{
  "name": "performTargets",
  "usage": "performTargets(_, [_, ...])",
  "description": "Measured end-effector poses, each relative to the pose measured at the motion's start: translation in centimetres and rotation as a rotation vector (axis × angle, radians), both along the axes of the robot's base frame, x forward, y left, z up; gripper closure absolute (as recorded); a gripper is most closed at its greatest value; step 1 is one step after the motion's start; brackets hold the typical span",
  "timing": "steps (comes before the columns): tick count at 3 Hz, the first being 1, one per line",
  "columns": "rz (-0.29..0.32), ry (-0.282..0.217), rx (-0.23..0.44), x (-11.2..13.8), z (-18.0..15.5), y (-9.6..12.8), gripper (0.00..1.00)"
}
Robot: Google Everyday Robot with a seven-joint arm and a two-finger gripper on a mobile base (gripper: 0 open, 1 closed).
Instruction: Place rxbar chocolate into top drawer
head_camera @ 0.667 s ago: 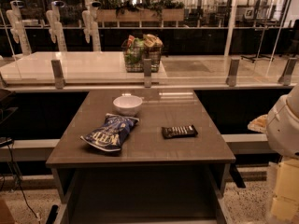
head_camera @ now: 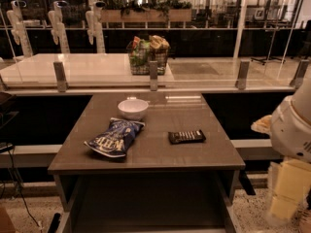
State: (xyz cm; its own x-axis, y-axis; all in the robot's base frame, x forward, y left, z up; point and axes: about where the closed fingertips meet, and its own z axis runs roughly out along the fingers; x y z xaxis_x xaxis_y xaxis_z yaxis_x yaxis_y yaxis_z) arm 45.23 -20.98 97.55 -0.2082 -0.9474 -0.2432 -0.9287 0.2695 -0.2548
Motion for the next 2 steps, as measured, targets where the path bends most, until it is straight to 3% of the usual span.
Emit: performTargets(2, [0.016, -0.045, 0.119, 5.4, -0.2, 1.2, 0.0])
